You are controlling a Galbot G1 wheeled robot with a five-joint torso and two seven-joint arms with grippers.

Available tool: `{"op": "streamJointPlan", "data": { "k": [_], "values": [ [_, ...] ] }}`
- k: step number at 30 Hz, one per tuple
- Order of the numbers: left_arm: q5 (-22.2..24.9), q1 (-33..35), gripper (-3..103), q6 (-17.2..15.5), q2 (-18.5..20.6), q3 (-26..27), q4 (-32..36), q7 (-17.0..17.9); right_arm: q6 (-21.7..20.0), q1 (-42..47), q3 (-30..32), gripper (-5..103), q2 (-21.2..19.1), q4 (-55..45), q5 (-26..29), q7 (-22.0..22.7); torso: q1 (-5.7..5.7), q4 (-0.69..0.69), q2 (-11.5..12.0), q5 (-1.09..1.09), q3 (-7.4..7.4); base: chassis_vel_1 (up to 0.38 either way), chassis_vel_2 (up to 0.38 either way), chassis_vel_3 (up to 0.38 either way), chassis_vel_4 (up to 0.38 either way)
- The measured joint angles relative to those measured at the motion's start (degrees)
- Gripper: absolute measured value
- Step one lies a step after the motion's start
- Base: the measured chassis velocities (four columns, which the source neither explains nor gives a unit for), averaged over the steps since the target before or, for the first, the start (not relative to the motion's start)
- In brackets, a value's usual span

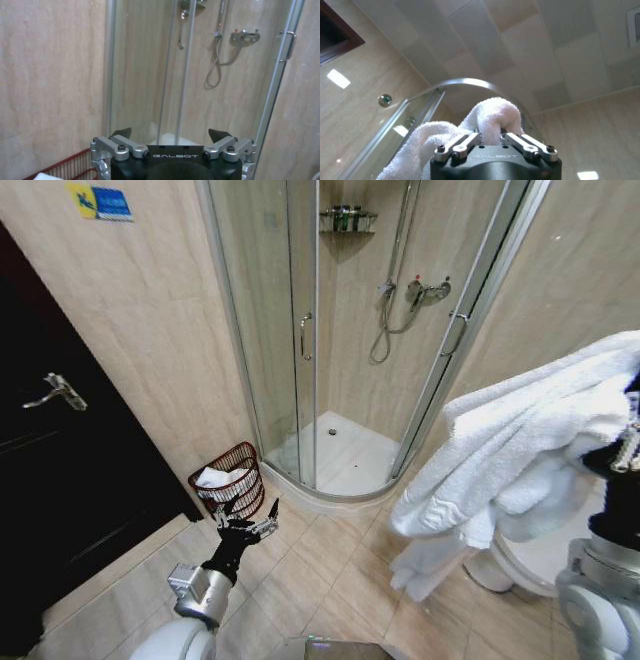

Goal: Discard the used towel into the hamper.

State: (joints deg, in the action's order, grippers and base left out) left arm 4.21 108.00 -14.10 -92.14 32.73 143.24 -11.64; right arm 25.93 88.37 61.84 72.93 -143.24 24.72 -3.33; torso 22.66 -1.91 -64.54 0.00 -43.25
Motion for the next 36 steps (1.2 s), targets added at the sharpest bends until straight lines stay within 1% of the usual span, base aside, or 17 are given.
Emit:
{"op": "streamJointPlan", "data": {
  "k": [15,16,26,30,34,36],
  "values": [
    [0.0,0.0,100,0.0,0.0,0.0,0.0,0.0,0.1,0.0,0.2,11,-0.1,0.0,0.1,0.1,0.02,0.01,0.0,0.00,-0.01,0.078,0.072,0.081,0.077],
    [0.0,0.0,100,0.0,0.0,0.0,0.0,0.0,0.1,0.0,0.1,11,-0.1,0.0,0.1,0.1,0.00,0.00,0.0,0.00,0.01,0.141,0.121,0.116,0.130],
    [0.0,0.0,100,0.0,0.0,0.0,0.0,0.0,0.3,-0.1,0.4,11,-0.4,0.0,-0.4,2.1,-0.09,-0.01,0.2,0.00,0.12,0.123,0.128,0.128,0.123],
    [0.0,0.0,100,0.0,0.0,0.0,0.0,0.0,0.4,0.0,0.5,11,-0.4,0.0,-0.7,2.7,-0.14,0.02,0.3,0.01,0.17,0.121,0.110,0.125,0.115],
    [0.0,0.0,100,0.0,0.0,0.0,0.0,0.0,-0.2,0.2,0.7,11,-1.0,0.0,-0.7,2.9,-0.15,-0.02,0.3,0.00,0.19,0.129,0.143,0.130,0.125],
    [0.0,0.0,100,0.0,0.0,0.0,0.0,0.0,-0.2,0.5,1.0,11,-1.4,0.0,0.2,2.9,-0.16,-0.02,0.4,0.00,0.20,0.123,0.108,0.110,0.113]
  ]
}}
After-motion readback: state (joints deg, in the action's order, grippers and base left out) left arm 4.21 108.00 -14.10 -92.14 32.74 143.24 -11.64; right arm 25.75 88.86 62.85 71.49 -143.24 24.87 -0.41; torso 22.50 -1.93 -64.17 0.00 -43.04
